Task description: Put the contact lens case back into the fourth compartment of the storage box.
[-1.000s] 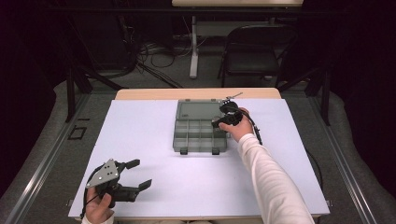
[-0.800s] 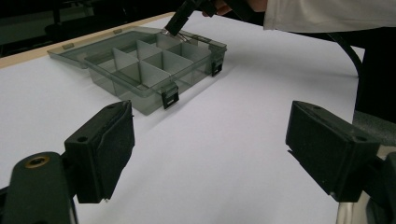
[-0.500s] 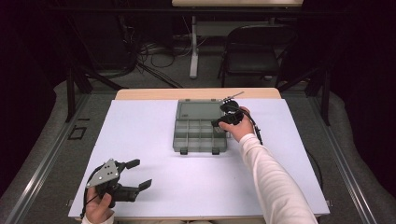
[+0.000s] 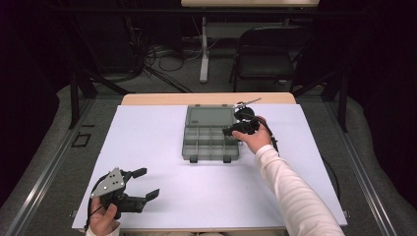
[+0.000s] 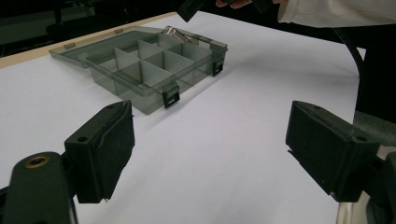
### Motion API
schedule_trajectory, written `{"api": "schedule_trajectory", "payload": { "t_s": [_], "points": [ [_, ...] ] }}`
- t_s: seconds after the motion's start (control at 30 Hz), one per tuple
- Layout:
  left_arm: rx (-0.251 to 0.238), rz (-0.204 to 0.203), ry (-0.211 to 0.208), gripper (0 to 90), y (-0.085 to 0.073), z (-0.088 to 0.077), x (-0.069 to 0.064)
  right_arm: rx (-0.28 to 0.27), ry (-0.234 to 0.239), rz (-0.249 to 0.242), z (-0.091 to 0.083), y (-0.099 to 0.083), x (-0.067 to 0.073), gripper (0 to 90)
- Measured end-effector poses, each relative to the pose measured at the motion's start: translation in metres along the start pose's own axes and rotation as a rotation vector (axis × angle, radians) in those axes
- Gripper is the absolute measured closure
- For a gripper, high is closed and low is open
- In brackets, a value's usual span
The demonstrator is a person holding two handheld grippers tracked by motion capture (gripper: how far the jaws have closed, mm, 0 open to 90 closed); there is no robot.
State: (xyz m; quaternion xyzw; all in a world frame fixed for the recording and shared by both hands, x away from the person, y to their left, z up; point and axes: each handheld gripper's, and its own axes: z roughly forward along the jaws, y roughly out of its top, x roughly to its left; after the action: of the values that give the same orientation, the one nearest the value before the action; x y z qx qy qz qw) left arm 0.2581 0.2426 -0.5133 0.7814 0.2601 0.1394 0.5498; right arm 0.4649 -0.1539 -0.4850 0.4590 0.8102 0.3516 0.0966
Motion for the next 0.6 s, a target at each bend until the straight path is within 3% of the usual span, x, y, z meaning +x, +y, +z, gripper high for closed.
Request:
{"api": "schedule_trajectory", "payload": {
  "t_s": [0.23, 0.6],
  "points": [
    [0.001, 0.002, 0.001, 16.2, 0.0, 0.0, 0.0, -0.046, -0.02, -0.065, -0.016, -0.009, 0.016, 42.0],
    [0.0, 0.003, -0.001, 16.2, 0.0, 0.0, 0.0, -0.101, -0.001, -0.087, -0.035, -0.027, 0.038, 30.5]
  ]
}}
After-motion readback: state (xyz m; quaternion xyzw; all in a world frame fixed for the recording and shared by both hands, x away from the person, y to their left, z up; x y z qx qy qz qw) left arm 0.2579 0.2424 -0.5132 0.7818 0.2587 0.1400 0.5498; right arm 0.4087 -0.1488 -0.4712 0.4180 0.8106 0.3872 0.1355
